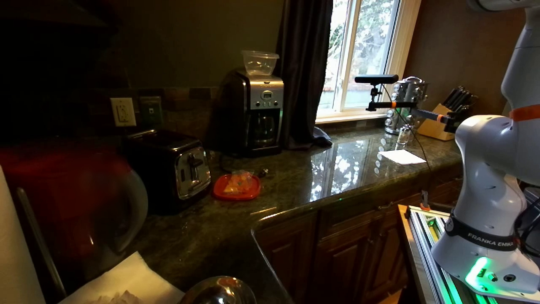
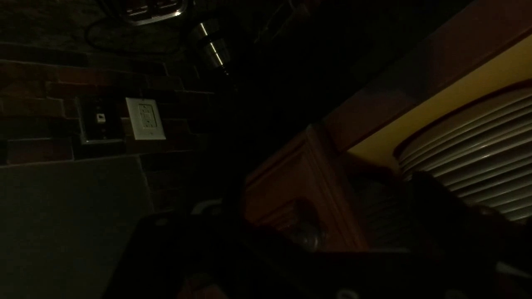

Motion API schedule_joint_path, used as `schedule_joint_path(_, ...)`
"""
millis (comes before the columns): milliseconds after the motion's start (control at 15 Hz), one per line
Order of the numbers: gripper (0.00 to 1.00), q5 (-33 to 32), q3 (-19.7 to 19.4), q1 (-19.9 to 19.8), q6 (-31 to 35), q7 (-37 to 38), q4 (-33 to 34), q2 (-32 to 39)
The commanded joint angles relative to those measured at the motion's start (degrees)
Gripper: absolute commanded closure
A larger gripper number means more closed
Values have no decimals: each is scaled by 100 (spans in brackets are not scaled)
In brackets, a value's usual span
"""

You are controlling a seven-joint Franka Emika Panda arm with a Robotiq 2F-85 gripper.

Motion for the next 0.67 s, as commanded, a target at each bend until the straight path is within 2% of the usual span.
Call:
schedule_joint_path(0, 0, -291, 387, -354, -126, -170, 612, 520)
schedule_joint_path(333, 0, -397, 454, -326, -134, -330, 1598, 1289)
schedule_joint_path(600, 0, -960, 255, -162, -29, -136, 2345, 1856)
